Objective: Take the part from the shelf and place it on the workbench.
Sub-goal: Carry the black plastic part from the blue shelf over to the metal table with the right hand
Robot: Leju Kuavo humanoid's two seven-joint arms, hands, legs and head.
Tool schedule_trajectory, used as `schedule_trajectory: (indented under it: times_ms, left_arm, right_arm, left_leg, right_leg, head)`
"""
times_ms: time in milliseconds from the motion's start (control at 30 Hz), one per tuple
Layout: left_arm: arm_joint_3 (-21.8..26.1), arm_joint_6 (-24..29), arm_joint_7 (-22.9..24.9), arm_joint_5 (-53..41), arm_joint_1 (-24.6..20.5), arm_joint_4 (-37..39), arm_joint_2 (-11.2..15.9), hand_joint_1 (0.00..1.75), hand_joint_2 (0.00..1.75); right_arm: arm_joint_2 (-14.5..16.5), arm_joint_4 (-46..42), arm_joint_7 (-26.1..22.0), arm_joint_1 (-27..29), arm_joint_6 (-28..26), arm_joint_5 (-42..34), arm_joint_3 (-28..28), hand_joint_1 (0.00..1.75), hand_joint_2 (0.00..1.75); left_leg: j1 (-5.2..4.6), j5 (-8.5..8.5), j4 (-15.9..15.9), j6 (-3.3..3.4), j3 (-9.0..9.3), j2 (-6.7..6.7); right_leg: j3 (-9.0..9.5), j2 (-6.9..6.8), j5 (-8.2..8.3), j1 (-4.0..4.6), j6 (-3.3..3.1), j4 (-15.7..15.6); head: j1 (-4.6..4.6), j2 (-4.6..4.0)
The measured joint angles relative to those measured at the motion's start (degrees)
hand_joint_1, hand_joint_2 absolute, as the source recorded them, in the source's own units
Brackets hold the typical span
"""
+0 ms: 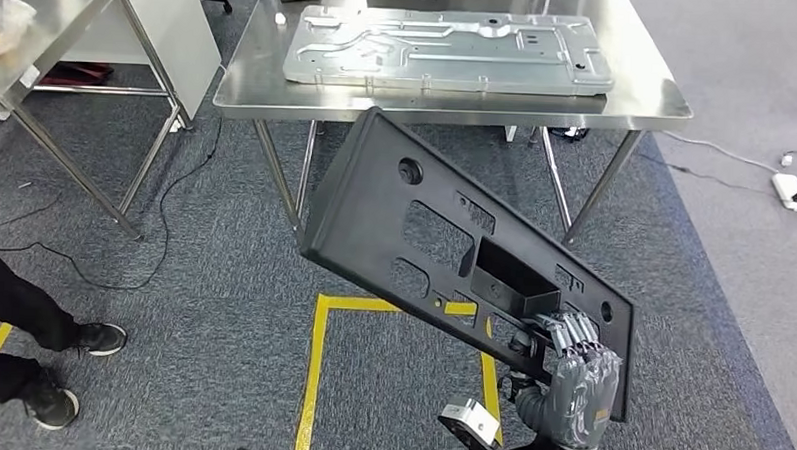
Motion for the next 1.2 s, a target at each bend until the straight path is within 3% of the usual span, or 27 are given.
schedule_trajectory:
  times_ms: [33, 100, 133, 167, 200, 267, 333, 433, 500, 533, 633, 667, 700, 767, 833, 900, 1000, 1067, 1133, 1167, 1200]
  left_arm:
    - [0.0, 0.02, -0.01, 0.0, -0.01, -0.01, 0.01, 0.0, 1.75]
    - [0.0, 0.08, 0.01, 0.0, 0.08, 0.01, 0.01, 0.0, 1.75]
    - [0.0, 0.12, 0.02, 0.0, 0.17, 0.01, 0.01, 0.0, 1.75]
    - [0.0, 0.14, 0.04, 0.0, 0.26, 0.01, 0.01, 0.0, 1.75]
    - [0.0, 0.15, 0.05, 0.0, 0.32, 0.01, 0.01, 0.0, 1.75]
    - [0.0, 0.17, 0.06, 0.0, 0.36, 0.01, 0.02, 0.0, 1.75]
    - [0.0, 0.19, 0.06, 0.0, 0.25, 0.0, 0.03, 0.0, 1.75]
    - [0.0, 0.21, 0.05, 0.01, 0.14, 0.01, 0.03, 0.0, 1.75]
    - [0.0, 0.29, 0.07, 0.01, 0.21, 0.0, 0.04, 0.0, 1.75]
    - [0.0, 0.35, 0.08, 0.01, 0.2, 0.0, 0.05, 0.0, 1.75]
    - [0.0, 0.48, 0.1, -0.03, 0.12, 0.0, 0.04, 0.0, 1.75]
    - [0.0, 0.51, 0.11, -0.04, 0.15, 0.0, 0.04, 0.0, 1.75]
    - [0.0, 0.54, 0.12, -0.05, 0.17, 0.0, 0.04, 0.0, 1.75]
    - [0.0, 0.57, 0.13, -0.11, 0.18, 0.01, 0.03, 0.0, 1.75]
    - [0.0, 0.57, 0.14, -0.21, 0.14, 0.01, 0.02, 0.0, 1.75]
    - [0.0, 0.57, 0.16, -0.28, 0.11, 0.01, 0.02, 0.0, 1.75]
    - [0.0, 0.5, 0.21, -0.34, 0.05, 0.01, 0.03, 0.0, 1.75]
    - [0.0, 0.47, 0.25, -0.35, -0.01, 0.01, 0.05, 0.0, 1.75]
    - [-0.01, 0.44, 0.34, -0.37, 0.01, 0.0, 0.05, 0.0, 1.75]
    - [-0.02, 0.42, 0.41, -0.39, 0.05, 0.01, 0.05, 0.0, 1.75]
    - [-0.02, 0.39, 0.49, -0.42, 0.09, 0.01, 0.05, 0.0, 1.75]
  right_arm:
    - [0.08, -0.03, -0.12, -0.01, 0.0, 0.01, -0.01, 1.75, 1.75]
    - [0.19, -0.06, -0.44, 0.01, 0.0, 0.01, -0.07, 1.75, 1.75]
    - [0.22, -0.06, -0.6, 0.05, 0.0, 0.01, -0.12, 1.75, 1.75]
    - [0.22, -0.06, -0.72, 0.09, 0.0, 0.01, -0.19, 1.75, 1.75]
    - [0.23, -0.07, -0.78, 0.11, 0.0, 0.01, -0.26, 1.75, 1.75]
    - [0.28, -0.09, -0.8, 0.12, 0.0, 0.01, -0.36, 1.75, 1.75]
    - [0.4, -0.14, -0.83, 0.11, 0.0, 0.01, -0.42, 1.75, 1.75]
    - [0.54, -0.3, -0.84, 0.12, 0.0, 0.01, -0.45, 1.75, 1.75]
    - [0.56, -0.48, -0.96, 0.13, 0.0, -0.02, -0.53, 1.75, 1.75]
    - [0.56, -0.59, -1.09, 0.13, 0.0, -0.05, -0.64, 1.75, 1.75]
    - [0.56, -0.74, -1.59, 0.29, 0.0, -0.1, -1.01, 1.75, 1.75]
    - [0.56, -0.74, -1.69, 0.35, 0.0, -0.09, -1.16, 1.75, 1.75]
    - [0.56, -0.74, -1.74, 0.38, -0.01, -0.04, -1.33, 1.75, 1.75]
    - [0.56, -0.82, -1.75, 0.34, -0.01, 0.14, -1.66, 1.75, 1.75]
    - [0.56, -1.01, -1.69, 0.19, 0.0, 0.35, -1.84, 1.75, 1.75]
    - [0.56, -1.25, -1.52, 0.07, 0.0, 0.59, -1.92, 1.75, 1.75]
    - [0.55, -1.49, -0.88, -0.18, 0.0, 1.05, -2.01, 1.75, 1.75]
    - [0.55, -1.55, -0.42, -0.56, 0.0, 1.28, -2.03, 1.75, 1.75]
    - [0.53, -1.53, 0.01, -0.82, 0.0, 1.32, -2.03, 1.75, 1.75]
    - [0.51, -1.51, 0.21, -0.89, 0.0, 1.33, -2.03, 1.75, 1.75]
    - [0.49, -1.5, 0.35, -1.0, 0.0, 1.36, -2.03, 1.75, 1.75]
  left_leg:
    - [0.08, -1.39, 2.71, -0.22, -1.29, 0.0]
    - [0.14, -4.3, 10.46, -0.56, -5.6, 0.0]
    - [0.16, -4.8, 13.46, -0.66, -7.57, 0.01]
    - [0.16, -4.17, 14.54, -0.68, -8.68, 0.01]
    - [0.16, -2.4, 13.34, -0.63, -8.68, 0.01]
    - [0.11, 2.38, 6.17, -0.23, -6.13, 0.01]
    - [-0.16, 4.71, 0.47, 0.31, -3.85, -0.02]
    - [-0.29, 4.83, -0.81, 1.09, -3.42, -0.09]
    - [0.0, 5.16, -1.55, 1.82, -3.04, -0.04]
    - [0.14, 5.31, -1.9, 2.19, -2.86, 0.0]
    - [0.04, 5.23, -1.93, 2.67, -2.81, 0.04]
    - [0.03, 5.14, -1.86, 2.69, -2.78, 0.03]
    - [0.03, 5.02, -1.73, 2.66, -2.75, -0.01]
    - [0.05, 4.66, -1.36, 2.41, -2.62, -0.11]
    - [-0.14, 4.29, -0.99, 1.86, -2.65, -0.19]
    - [-0.29, 4.2, -0.96, 1.23, -2.7, -0.19]
    - [-0.13, 3.41, -0.12, 0.28, -2.89, -0.13]
    - [0.06, 0.46, 4.85, -0.23, -5.15, -0.08]
    - [0.15, -2.74, 12.16, -0.63, -8.73, -0.07]
    - [0.19, -3.14, 14.29, -0.75, -9.8, -0.07]
    - [0.23, -2.43, 14.35, -0.81, -9.91, -0.06]
  right_leg:
    - [0.3, -0.09, -0.14, -0.06, -0.32, -0.16]
    - [0.68, -0.24, -0.55, 0.08, -0.8, -0.17]
    - [0.89, -0.23, -0.75, 0.14, -0.92, -0.15]
    - [1.15, -0.18, -0.96, 0.17, -0.94, -0.14]
    - [1.48, -0.1, -1.19, 0.19, -0.91, -0.13]
    - [2.26, 0.03, -1.7, 0.21, -0.66, -0.13]
    - [2.62, 0.08, -2.09, 0.35, -0.14, -0.07]
    - [2.69, 0.07, -2.18, 0.44, 0.79, -0.33]
    - [2.26, 0.02, -3.21, 0.41, 1.36, 0.93]
    - [1.24, 0.0, -4.52, 0.38, 1.61, 3.16]
    - [-4.05, -0.02, -8.63, 0.13, 2.06, 13.25]
    - [-5.04, -0.03, -8.45, 0.06, 2.19, 14.69]
    - [-5.0, -0.04, -7.14, -0.03, 2.26, 13.97]
    - [-2.29, -0.07, -3.0, -0.22, 2.18, 7.42]
    - [0.26, -0.04, -0.93, -0.06, 1.82, 1.63]
    - [0.69, 0.1, -0.95, 0.27, 1.38, 0.38]
    - [0.95, 0.15, -0.54, -0.04, 0.35, -0.26]
    - [1.13, -0.03, -0.38, -0.24, -0.25, -0.62]
    - [1.05, -0.15, -0.42, -0.21, -0.51, -0.59]
    - [1.04, -0.17, -0.45, -0.2, -0.52, -0.55]
    - [1.05, -0.16, -0.48, -0.21, -0.5, -0.51]
  head:
    - [-0.03, 0.0]
    - [-0.09, 0.0]
    - [-0.08, 0.0]
    - [-0.09, 0.0]
    - [-0.09, 0.0]
    - [-0.07, 0.0]
    - [-0.04, 0.0]
    - [-0.06, 0.0]
    - [-0.03, 0.0]
    - [-0.01, 0.0]
    - [0.02, 0.0]
    - [0.02, 0.0]
    - [0.02, 0.0]
    - [0.02, 0.0]
    - [0.01, 0.0]
    - [-0.02, 0.0]
    - [-0.04, 0.0]
    - [-0.08, 0.0]
    - [-0.09, 0.0]
    - [-0.1, 0.0]
    - [-0.1, 0.0]
